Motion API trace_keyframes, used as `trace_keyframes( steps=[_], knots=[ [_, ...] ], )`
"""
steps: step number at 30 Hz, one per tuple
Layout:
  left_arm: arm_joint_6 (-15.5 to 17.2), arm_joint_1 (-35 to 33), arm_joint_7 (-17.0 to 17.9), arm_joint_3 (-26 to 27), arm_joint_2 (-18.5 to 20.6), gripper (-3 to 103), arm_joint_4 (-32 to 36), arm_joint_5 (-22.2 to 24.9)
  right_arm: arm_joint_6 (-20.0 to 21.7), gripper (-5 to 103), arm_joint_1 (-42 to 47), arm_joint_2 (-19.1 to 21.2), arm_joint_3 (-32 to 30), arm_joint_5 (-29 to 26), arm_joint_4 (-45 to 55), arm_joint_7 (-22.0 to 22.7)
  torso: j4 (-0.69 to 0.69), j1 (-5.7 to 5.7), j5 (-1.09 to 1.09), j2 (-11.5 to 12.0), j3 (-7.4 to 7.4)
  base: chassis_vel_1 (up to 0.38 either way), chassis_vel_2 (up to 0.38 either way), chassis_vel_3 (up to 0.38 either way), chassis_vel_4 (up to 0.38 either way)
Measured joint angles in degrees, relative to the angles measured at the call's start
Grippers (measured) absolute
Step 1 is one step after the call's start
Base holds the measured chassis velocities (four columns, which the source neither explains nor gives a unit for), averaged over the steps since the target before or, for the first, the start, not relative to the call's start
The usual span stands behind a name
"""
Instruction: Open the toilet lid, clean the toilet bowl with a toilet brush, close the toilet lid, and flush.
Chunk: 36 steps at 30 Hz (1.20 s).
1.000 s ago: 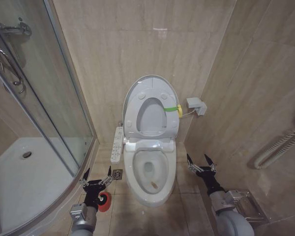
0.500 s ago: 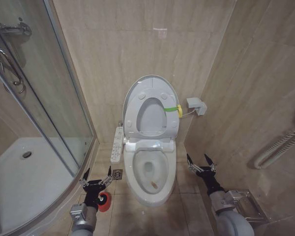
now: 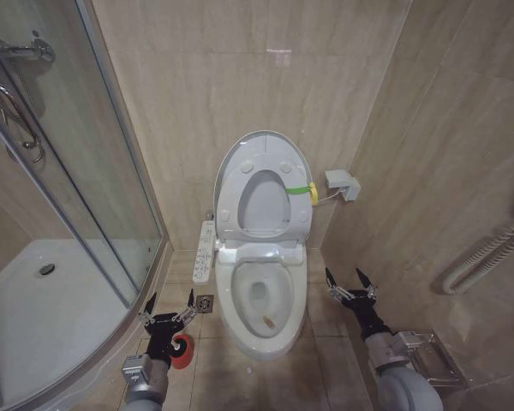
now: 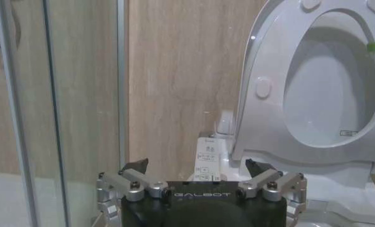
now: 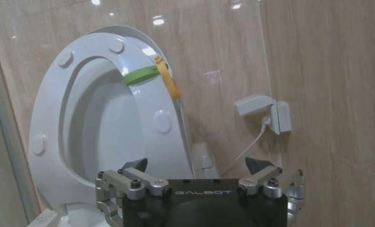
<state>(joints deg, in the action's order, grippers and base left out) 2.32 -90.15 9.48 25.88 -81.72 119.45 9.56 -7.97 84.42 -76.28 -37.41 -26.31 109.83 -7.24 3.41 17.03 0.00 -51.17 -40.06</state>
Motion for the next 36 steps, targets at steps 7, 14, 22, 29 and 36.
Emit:
trace_keyframes(
  steps=[7,14,22,29,36],
  knots=[
    [0.0,0.0,0.0,0.0,0.0,100,0.0,0.0,0.0,100,0.0,0.0,0.0,0.0,0.0,0.0,0.0,0.0,0.0,0.0,0.0,0.0,0.0,0.0,0.0],
    [0.0,0.0,0.0,0.0,0.0,100,0.0,0.0,0.0,100,0.0,0.0,0.0,0.0,0.0,0.0,0.0,0.0,0.0,0.0,0.0,0.0,0.0,0.0,0.0],
    [0.0,0.0,0.0,0.0,0.0,100,0.0,0.0,0.0,100,0.0,0.0,0.0,0.0,0.0,0.0,0.0,0.0,0.0,0.0,0.0,0.0,0.0,0.0,0.0],
    [0.0,0.0,0.0,0.0,0.0,100,0.0,0.0,0.0,100,0.0,0.0,0.0,0.0,0.0,0.0,0.0,0.0,0.0,0.0,0.0,0.0,0.0,0.0,0.0],
    [-0.06,0.1,-0.1,0.01,0.38,100,-0.26,0.44,0.0,100,0.0,0.0,0.0,0.0,0.0,0.0,0.0,0.0,0.0,0.0,0.0,0.0,0.0,0.0,0.0]
  ],
)
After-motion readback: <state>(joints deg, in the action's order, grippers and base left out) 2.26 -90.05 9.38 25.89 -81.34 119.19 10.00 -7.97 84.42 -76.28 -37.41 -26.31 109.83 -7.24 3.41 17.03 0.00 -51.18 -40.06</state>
